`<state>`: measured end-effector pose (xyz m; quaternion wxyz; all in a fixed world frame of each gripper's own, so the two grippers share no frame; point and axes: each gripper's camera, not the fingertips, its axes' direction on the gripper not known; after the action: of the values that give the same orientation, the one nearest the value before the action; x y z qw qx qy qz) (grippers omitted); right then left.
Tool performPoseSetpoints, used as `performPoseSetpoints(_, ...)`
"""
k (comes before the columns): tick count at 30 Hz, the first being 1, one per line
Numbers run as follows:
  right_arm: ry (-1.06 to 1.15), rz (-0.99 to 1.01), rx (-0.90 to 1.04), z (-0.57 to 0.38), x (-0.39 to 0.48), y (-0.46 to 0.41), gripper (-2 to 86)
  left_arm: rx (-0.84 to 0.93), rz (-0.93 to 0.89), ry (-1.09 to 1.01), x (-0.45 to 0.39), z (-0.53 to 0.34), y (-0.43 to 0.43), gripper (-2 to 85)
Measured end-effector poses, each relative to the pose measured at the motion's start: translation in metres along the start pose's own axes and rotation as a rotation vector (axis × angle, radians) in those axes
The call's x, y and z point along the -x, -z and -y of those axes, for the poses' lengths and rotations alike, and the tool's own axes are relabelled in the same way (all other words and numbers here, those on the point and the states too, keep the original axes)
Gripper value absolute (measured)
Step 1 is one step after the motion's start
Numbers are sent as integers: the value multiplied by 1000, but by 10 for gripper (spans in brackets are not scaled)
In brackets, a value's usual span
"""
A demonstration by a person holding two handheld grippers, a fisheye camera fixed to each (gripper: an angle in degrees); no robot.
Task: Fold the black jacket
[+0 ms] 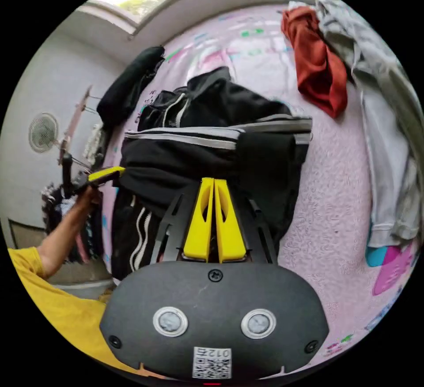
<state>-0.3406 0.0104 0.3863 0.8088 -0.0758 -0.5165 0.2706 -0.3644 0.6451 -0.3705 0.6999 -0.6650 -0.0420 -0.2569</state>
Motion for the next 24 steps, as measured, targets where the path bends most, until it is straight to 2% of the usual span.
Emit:
performPoseSetpoints(2, -90, 51, -8, 6, -18, -3, -1, 9, -67, 3, 12, -6, -7, 0)
performPoseSetpoints(4, -63, -10, -1, 7, -12, -2, -1, 39, 7, 11, 19, -17, -4, 1)
performPoseSetpoints(6, -60, -1, -13, 3, -7, 9, -1, -9, 33, 34, 21, -32, 13, 3)
performPoseSetpoints(8, 32, 166, -70, -14, 4, 30, 0, -76, -59, 11, 17, -54, 27, 4)
performPoseSetpoints(10, 66, 209, -44, -26, 2, 27, 0, -75, -128, -41, 3, -81, 15, 4)
performPoseSetpoints(12, 8, 178, -23, -33, -19, 17, 0, -9, -75, -29, 0, -97, -13, 5)
performPoseSetpoints(14, -200, 65, 18, -39, -67, 2, 0, 112, -1, 69, 11, -111, -45, 5)
performPoseSetpoints(17, -308, 163, -35, -43, -93, 9, 1, 91, -11, 236, 36, -137, -57, 6)
performPoseSetpoints(21, -146, 146, 13, -51, -76, 35, 5, 15, -109, 233, 45, -186, -40, 9)
performPoseSetpoints(24, -74, 145, 135, -89, -69, 53, 14, 8, -236, 248, 45, -251, -36, 16)
